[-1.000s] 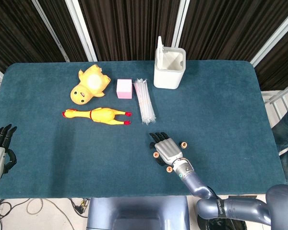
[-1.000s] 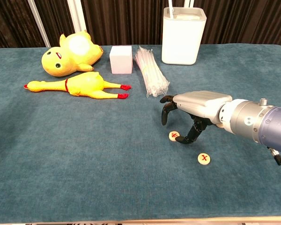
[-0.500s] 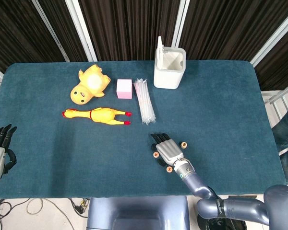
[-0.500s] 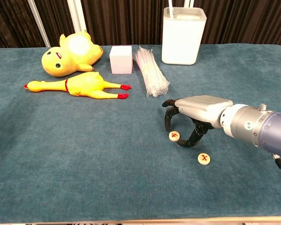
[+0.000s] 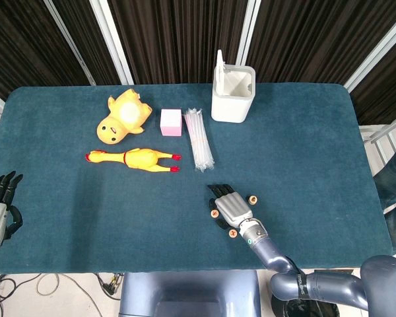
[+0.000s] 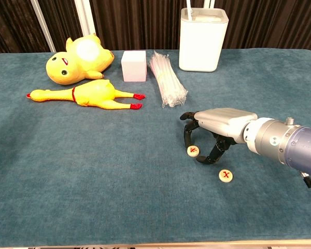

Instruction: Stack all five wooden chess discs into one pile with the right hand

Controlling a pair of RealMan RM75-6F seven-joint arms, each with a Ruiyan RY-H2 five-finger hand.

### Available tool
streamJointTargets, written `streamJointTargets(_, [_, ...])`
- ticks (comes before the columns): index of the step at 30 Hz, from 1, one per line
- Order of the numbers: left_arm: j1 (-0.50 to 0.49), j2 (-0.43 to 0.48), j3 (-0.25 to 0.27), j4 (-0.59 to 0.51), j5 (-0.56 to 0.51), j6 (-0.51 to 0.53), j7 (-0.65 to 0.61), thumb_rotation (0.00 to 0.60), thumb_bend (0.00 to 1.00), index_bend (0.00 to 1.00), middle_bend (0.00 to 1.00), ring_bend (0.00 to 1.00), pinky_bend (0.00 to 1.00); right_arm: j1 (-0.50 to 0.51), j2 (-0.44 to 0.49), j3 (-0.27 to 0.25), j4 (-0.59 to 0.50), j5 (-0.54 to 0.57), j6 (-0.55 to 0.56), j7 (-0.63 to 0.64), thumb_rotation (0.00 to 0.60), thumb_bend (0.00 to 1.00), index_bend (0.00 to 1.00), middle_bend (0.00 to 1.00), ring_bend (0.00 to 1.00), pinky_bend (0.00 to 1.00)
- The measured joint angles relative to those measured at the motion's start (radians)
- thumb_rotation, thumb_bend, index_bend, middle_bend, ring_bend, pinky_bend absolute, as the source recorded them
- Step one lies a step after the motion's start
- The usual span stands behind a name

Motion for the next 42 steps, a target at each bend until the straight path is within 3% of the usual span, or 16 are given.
streamJointTargets(29, [0.0, -0.002, 0.0, 0.0, -0.003, 0.0, 0.005, 0.6, 0.82, 0.07, 0.0, 0.0, 0.03, 0.003, 0.003, 0.004, 0.021, -0.017, -0.027, 0.041, 0.6, 0.42, 0.51, 0.0, 0.0, 0.09])
streamJointTargets(42, [0.0, 0.001, 0.0, -0.002, -0.001, -0.001, 0.002, 0.6, 0.82, 0.07, 0.0, 0.0, 0.03, 0.012, 0.089, 0.024, -0.05, -0.01, -0.016, 0.02, 0.6, 0.42, 0.51, 0.0, 0.0, 0.09])
